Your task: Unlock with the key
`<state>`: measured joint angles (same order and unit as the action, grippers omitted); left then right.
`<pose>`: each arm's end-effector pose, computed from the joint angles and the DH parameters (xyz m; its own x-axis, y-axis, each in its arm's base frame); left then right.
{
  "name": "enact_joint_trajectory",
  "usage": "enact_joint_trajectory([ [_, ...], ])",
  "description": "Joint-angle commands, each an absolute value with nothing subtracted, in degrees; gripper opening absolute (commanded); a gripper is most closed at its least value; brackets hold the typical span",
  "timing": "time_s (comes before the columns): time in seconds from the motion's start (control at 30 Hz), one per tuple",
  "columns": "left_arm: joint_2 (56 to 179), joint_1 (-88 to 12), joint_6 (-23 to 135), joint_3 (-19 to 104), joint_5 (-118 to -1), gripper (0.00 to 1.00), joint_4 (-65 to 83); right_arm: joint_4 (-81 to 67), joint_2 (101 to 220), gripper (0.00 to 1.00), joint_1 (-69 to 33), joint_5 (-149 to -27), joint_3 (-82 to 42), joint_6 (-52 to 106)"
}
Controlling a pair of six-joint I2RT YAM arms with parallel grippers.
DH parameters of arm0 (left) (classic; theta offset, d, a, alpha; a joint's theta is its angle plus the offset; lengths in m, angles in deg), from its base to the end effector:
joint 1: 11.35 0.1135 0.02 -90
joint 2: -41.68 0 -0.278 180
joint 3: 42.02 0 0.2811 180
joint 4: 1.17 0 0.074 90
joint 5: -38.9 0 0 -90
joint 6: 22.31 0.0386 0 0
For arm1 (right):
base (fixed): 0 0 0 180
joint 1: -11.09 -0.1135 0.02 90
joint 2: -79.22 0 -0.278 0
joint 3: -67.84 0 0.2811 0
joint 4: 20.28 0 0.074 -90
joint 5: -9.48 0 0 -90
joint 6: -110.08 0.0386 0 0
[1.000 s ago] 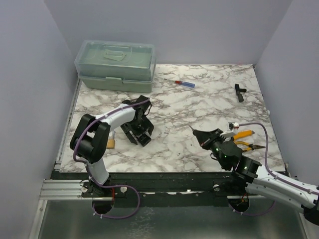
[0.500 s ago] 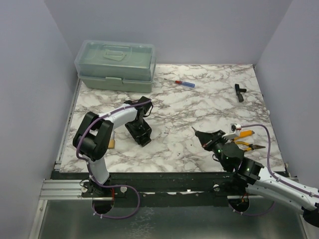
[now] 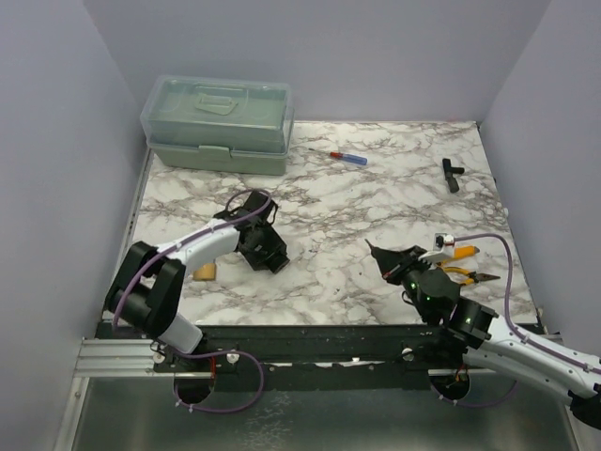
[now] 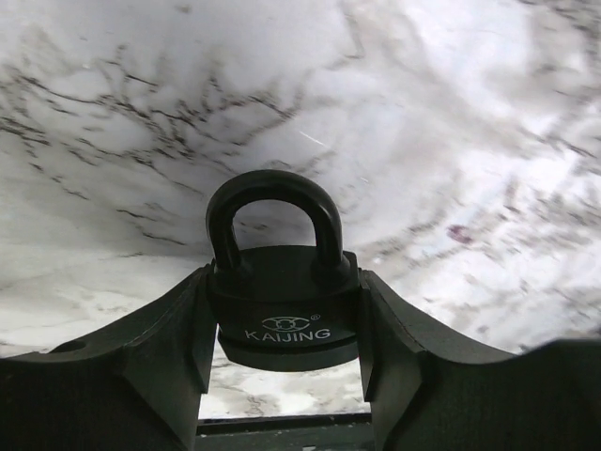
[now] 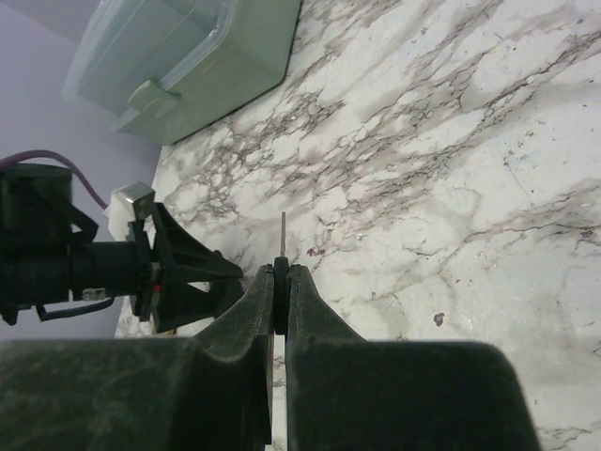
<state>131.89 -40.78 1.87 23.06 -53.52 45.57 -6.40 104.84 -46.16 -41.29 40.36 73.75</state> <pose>0.2697 -0.1540 0.1651 -0.7973 -0.5967 -0.0909 -0.5493 0.7798 -0.3003 0.1027 0.1146 0.2212 -0.3220 0.6529 -0.6856 -0.0970 0.6976 0.7099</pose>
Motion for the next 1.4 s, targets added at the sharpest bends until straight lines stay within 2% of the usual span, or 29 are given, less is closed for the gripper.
enact_joint_trajectory([
  [0.0, 122.34, -41.06, -1.26, 18.73, -57.3, 0.0, 30.48, -10.85, 106.53, 0.01, -46.13, -40.58, 39.41, 67.85],
  [0.3, 111.37, -40.53, -4.91, 12.1, -60.76, 0.0, 18.13, -30.34, 114.39, 0.01, -46.12, -52.52, 39.4, 53.77],
  [0.63, 103.72, -40.03, -16.26, 5.29, -62.5, 0.0, 8.63, -49.08, 124.77, 0.01, -46.17, -68.73, 40.02, 43.2],
  [0.8, 102.17, -39.68, -21.77, 2.96, -65.09, 0.0, 5.4, -52.45, 131.12, 0.01, -46.12, -72.21, 38.02, 42.83],
  [1.03, 101.49, -39.22, -21.89, 3.34, -68.34, 0.0, 4.9, -54.68, 136.47, 0.01, -46.12, -75.85, 36.37, 41.06],
  [1.37, 100.65, -39.19, -23.69, 2.91, -69.54, 0.0, 5.14, -53.93, 142.65, 0.01, -46.12, -74.08, 33.63, 41.58],
])
